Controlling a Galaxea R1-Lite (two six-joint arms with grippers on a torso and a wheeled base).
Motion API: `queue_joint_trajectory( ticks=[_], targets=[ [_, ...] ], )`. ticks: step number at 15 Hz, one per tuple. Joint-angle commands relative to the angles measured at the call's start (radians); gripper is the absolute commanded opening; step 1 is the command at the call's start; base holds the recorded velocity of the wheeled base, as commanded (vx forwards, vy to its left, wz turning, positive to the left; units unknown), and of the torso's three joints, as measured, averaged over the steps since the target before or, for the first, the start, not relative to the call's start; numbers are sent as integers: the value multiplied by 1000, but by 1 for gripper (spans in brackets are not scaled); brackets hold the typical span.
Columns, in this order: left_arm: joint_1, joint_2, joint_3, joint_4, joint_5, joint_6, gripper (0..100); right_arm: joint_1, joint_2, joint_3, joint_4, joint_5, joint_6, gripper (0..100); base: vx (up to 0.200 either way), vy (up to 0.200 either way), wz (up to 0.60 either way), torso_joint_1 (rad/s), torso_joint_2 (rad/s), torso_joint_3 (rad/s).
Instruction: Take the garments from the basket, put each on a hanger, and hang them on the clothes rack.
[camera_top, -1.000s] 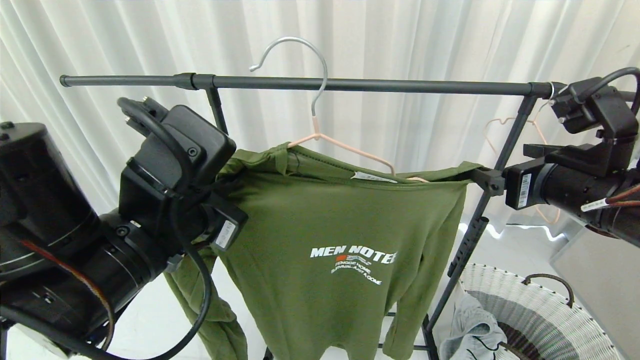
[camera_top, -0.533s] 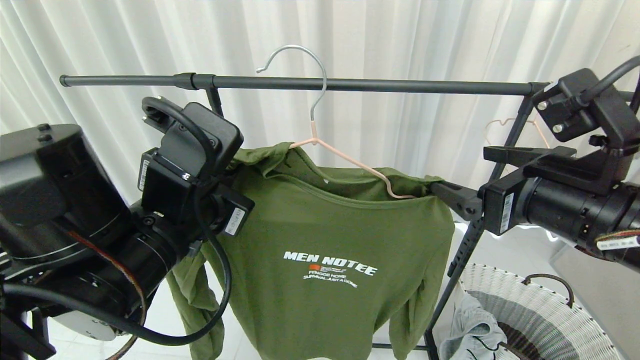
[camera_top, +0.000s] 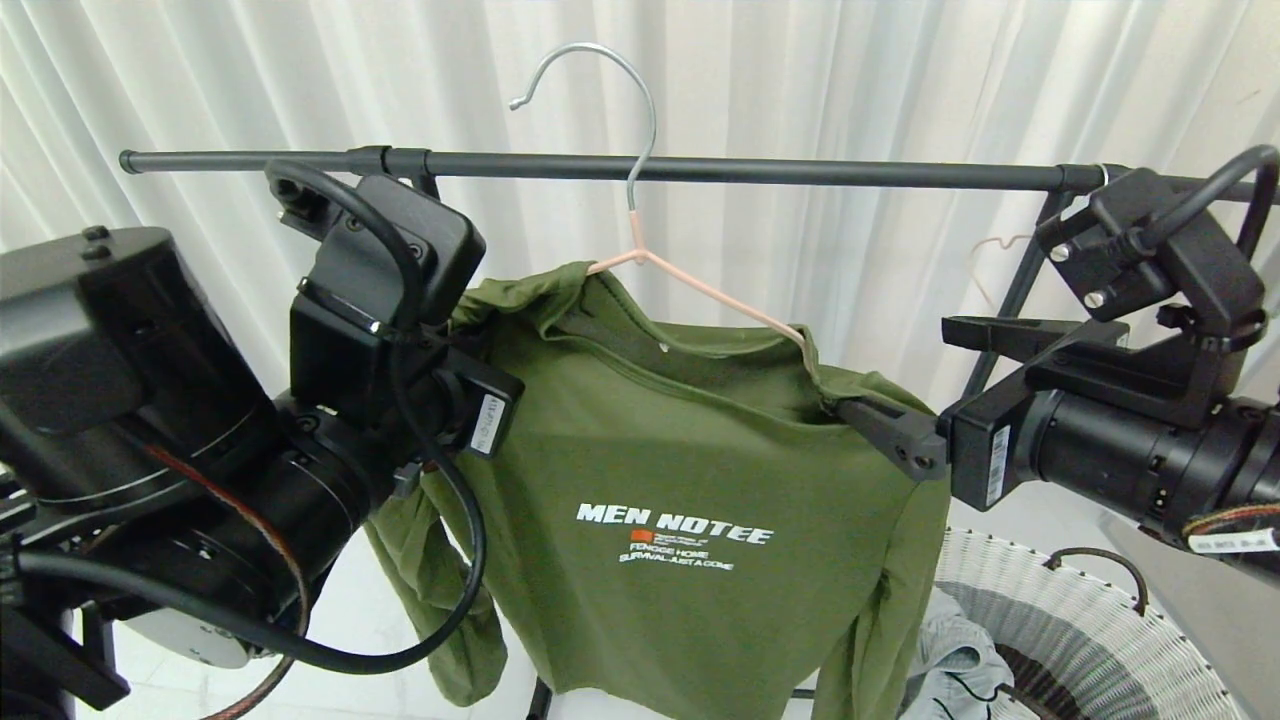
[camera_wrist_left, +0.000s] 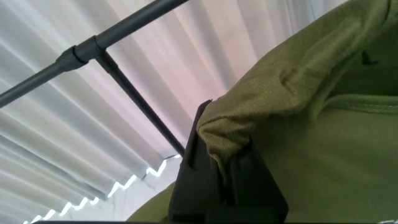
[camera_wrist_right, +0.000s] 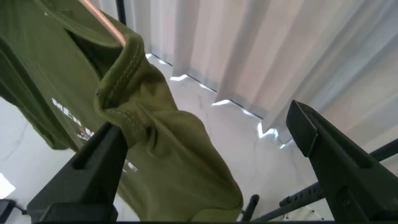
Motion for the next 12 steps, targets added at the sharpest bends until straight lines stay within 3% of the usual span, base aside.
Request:
queue_joint_trajectory(
  ticks=[1,10,12],
  targets=[
    [-2,1,-5,0,0,-2,0,0,-3,0,0,-4,-2,100,0,0,0,0,0,0],
    [-17,1,-20,0,6,-22,0,-14,-95,45,51,-8,-64,100,0,0,0,0,0,0],
    [-31,9,-21,0,17,-36,0,-52,-113,51,69,-4,-119,100,0,0,0,0,0,0]
  ],
)
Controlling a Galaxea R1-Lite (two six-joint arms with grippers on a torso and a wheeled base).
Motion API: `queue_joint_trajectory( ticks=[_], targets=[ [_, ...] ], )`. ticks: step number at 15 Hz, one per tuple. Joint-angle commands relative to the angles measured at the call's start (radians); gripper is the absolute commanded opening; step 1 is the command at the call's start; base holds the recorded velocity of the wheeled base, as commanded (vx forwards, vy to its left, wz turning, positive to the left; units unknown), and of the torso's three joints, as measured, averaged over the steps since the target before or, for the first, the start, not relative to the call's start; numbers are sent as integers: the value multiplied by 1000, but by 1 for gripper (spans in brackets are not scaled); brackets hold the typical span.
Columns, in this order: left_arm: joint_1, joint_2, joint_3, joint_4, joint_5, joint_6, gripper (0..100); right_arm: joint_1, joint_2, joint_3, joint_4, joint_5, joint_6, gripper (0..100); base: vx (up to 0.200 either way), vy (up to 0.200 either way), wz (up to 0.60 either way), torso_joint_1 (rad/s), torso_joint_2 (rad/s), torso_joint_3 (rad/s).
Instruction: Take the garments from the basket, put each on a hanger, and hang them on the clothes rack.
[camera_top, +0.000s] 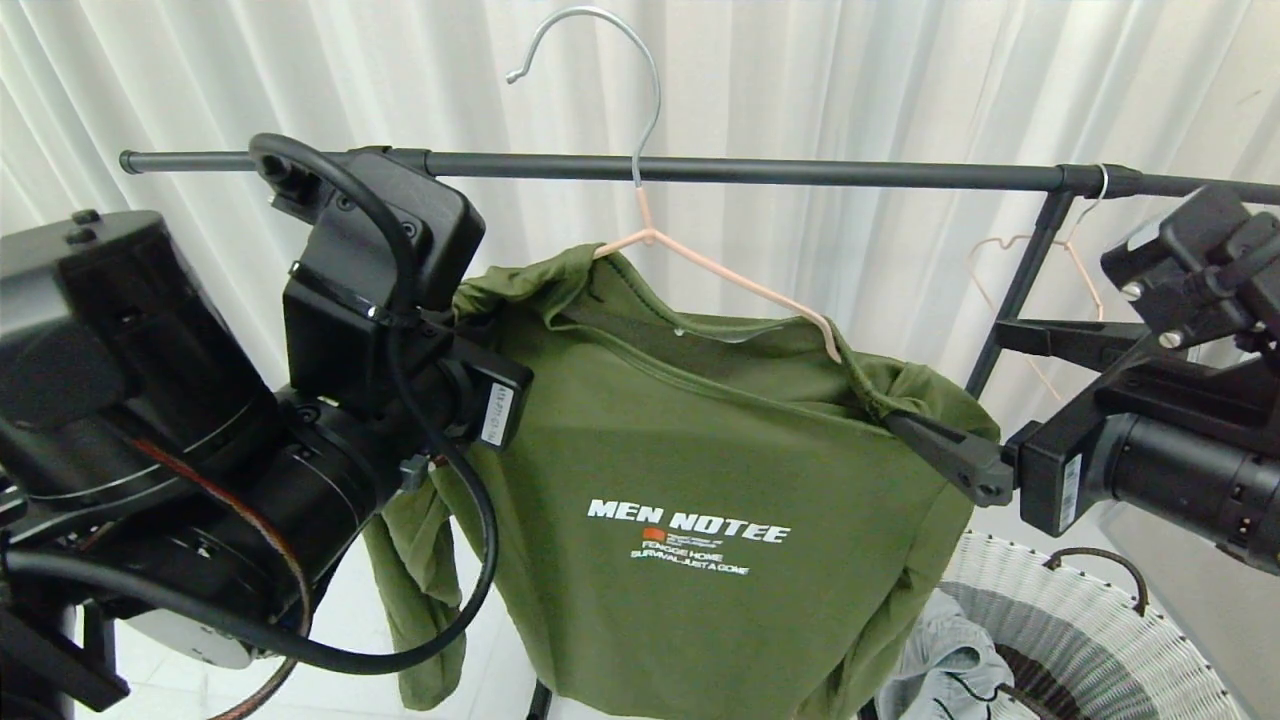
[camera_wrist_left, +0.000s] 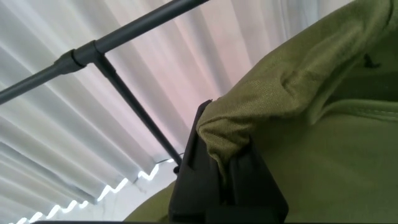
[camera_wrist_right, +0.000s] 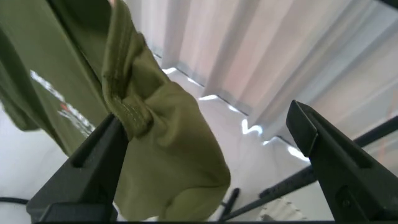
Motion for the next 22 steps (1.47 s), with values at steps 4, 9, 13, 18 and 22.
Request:
queue_joint_trajectory(
  ticks=[4,9,13,18,22],
  targets=[
    [-5,11,-18,0,24,-3,0,-70,-65,15,34,7,-22,100,0,0,0,0,0,0],
    [-9,10,-18,0,24,-21,0,-71,-69,15,54,2,-26,100,0,0,0,0,0,0],
    [-49,27,-5,0,38,-24,0,-76,-18,-60,55,17,-121,100,0,0,0,0,0,0],
    [-90,85,-12,-38,107,-30,0,-74,116,-145,54,31,-189,100,0,0,0,0,0,0],
    [-115,83,-7,-57,124,-21,0,-77,226,-221,52,24,-201,100,0,0,0,0,0,0]
  ],
)
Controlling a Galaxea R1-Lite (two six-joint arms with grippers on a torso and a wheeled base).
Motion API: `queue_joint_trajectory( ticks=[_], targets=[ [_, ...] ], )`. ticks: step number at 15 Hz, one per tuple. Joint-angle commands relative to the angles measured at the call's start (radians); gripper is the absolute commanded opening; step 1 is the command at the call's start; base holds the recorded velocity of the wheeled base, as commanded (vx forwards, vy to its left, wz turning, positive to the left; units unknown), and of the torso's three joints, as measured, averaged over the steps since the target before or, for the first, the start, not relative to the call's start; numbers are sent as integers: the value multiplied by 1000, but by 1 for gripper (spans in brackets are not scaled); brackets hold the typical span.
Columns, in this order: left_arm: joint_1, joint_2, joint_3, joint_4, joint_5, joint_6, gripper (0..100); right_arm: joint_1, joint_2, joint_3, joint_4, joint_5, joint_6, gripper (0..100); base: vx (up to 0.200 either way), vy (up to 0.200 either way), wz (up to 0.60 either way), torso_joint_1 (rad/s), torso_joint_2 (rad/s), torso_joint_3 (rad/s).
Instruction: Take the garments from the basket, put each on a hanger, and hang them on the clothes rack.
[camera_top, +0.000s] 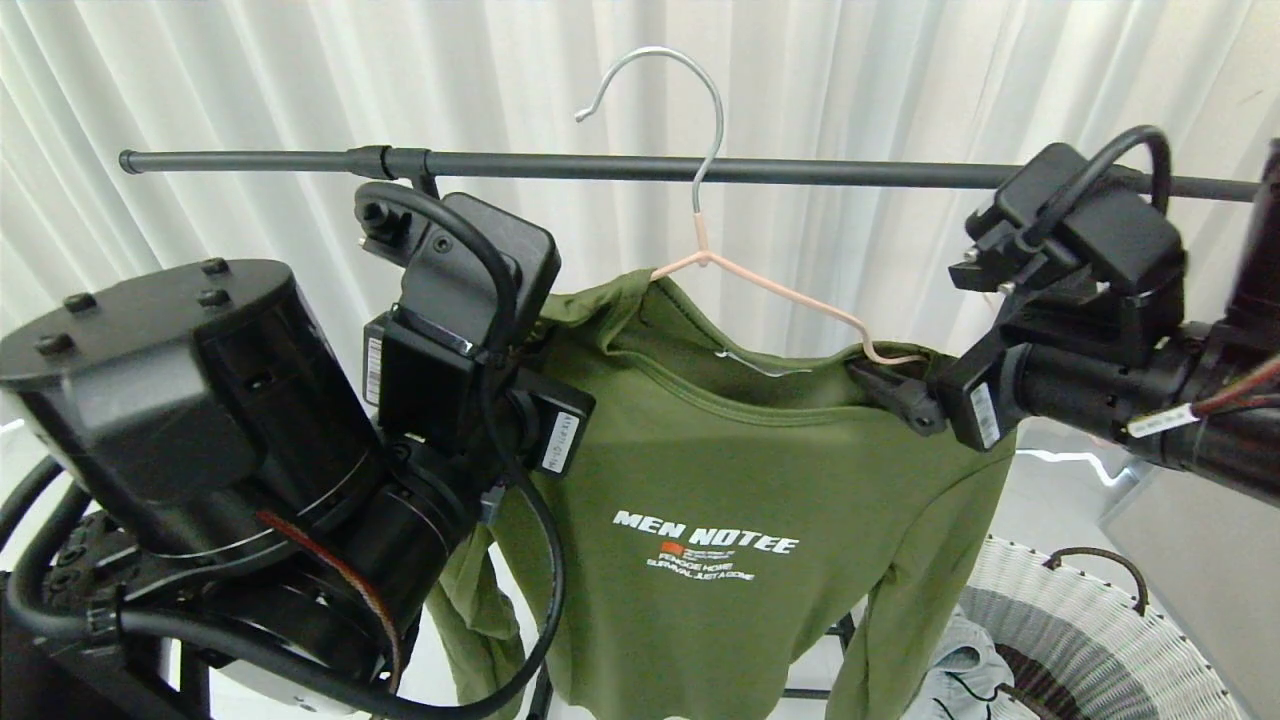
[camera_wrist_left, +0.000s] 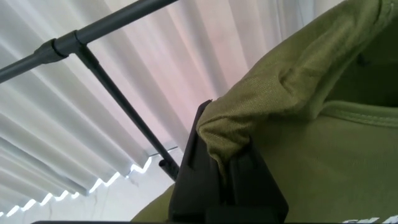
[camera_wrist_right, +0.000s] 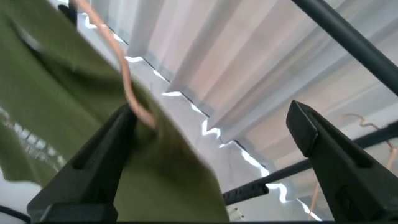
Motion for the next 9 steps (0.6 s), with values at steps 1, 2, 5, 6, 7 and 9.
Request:
queue_joint_trajectory(
  ticks=[1,2,5,6,7,9],
  targets=[
    [-14,4,2,0,0,0,0,-7,87,-45,-1,-4,-11,100,0,0,0,0,0,0],
    [-19,4,2,0,0,0,0,-9,107,-61,-1,-4,-11,100,0,0,0,0,0,0],
    [-28,4,2,-1,0,0,0,-9,133,-77,0,-6,-28,100,0,0,0,0,0,0],
    [-28,4,2,-1,0,0,0,-9,141,-81,-1,-6,-37,100,0,0,0,0,0,0],
    [-28,4,3,-1,0,0,0,-7,141,-84,-1,-4,-40,100,0,0,0,0,0,0],
    [-28,7,3,-6,0,0,0,-6,140,-88,-4,2,-53,100,0,0,0,0,0,0]
  ],
)
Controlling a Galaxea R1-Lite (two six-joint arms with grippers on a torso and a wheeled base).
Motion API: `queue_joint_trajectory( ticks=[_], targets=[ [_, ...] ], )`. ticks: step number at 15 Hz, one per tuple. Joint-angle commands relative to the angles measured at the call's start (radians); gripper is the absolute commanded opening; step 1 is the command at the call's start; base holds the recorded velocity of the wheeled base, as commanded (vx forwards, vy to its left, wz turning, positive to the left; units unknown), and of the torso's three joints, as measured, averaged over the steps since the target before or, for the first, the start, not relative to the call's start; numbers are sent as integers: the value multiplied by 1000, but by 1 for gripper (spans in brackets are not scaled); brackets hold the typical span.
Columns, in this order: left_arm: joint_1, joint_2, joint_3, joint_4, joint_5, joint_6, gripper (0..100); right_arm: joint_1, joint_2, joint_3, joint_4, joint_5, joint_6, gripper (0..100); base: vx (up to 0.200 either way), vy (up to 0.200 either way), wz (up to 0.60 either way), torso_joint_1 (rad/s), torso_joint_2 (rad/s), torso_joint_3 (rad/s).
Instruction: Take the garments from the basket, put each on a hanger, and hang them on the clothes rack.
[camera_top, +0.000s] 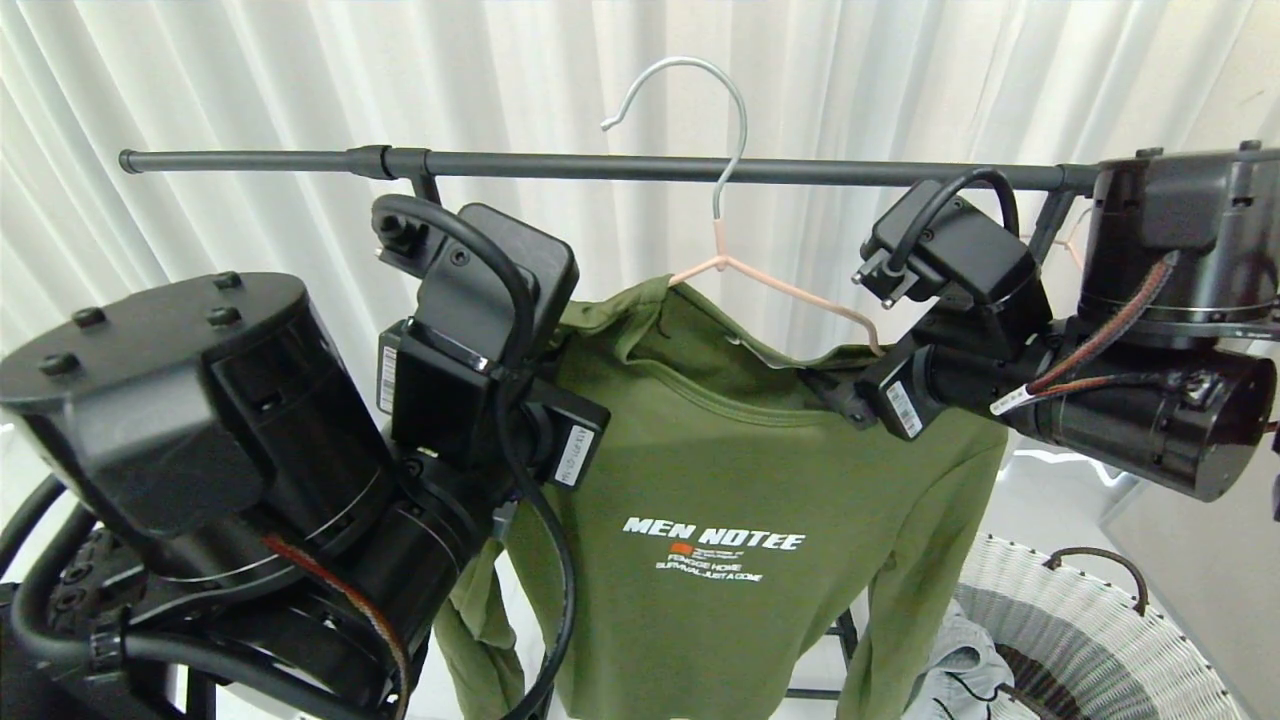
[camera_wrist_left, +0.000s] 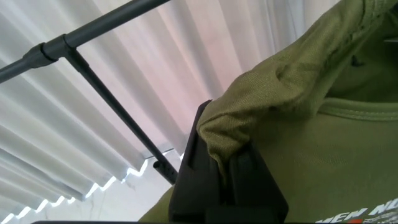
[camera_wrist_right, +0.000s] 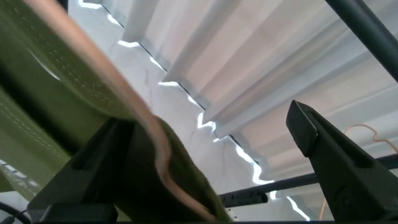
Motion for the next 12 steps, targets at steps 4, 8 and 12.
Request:
queue_joint_trajectory(
  ticks=[4,8,12],
  targets=[
    [0,6,-4,-5,0,1,0,14,-1,5,1,0,-3,100,0,0,0,0,0,0],
    [0,5,-1,-27,0,6,0,19,0,3,-2,3,-3,100,0,0,0,0,0,0],
    [0,5,0,-34,0,14,0,21,-1,0,-2,3,-3,0,0,0,0,0,0,0]
  ],
)
